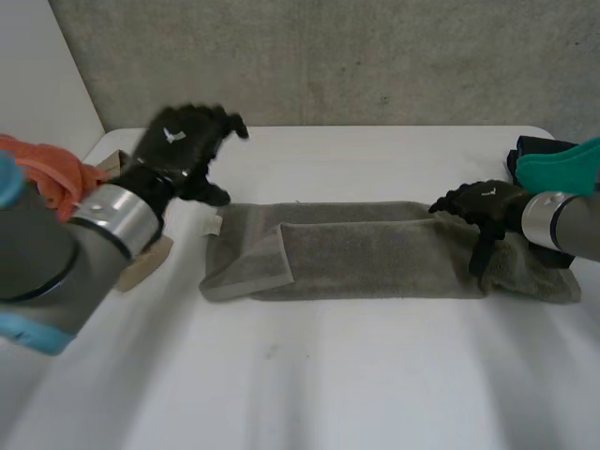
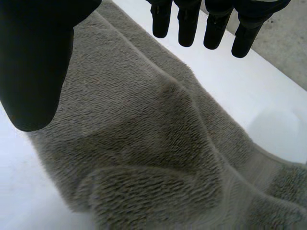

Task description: Fold the laundry.

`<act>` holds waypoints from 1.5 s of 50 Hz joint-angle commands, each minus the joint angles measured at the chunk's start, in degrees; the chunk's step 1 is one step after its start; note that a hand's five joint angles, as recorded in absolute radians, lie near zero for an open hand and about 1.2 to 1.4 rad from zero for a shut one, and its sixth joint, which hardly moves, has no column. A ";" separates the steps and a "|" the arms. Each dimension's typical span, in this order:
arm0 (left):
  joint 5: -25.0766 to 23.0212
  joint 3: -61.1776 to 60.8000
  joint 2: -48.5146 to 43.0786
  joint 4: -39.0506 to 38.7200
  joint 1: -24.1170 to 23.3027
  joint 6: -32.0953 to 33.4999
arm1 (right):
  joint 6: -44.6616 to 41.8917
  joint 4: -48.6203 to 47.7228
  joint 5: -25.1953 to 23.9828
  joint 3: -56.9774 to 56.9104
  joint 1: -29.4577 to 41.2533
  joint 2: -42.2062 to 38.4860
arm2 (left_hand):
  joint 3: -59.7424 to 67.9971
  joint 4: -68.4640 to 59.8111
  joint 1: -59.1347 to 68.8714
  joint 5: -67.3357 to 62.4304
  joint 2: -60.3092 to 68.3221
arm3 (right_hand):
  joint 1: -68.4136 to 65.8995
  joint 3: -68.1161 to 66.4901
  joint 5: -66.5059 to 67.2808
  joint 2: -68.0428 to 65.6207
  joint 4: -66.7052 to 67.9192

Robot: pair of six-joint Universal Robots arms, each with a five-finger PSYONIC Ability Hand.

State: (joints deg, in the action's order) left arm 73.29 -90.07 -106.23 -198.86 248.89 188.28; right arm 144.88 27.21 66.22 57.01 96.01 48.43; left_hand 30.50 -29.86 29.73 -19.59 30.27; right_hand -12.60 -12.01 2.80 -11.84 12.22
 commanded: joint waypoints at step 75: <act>9.50 27.21 -27.69 17.01 -10.79 6.04 | 4.80 -13.85 1.37 20.68 -1.70 8.79 | -6.66 6.02 -5.89 5.75 -6.43 | 2.60 2.01 -2.80 1.84 -2.22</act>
State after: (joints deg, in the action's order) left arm 85.92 -66.33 -126.52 -180.63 239.36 195.57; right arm 149.79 12.96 67.50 75.69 93.96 57.31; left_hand 31.96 -31.66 28.23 -21.75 31.03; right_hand -12.61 -12.01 2.80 -11.84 12.22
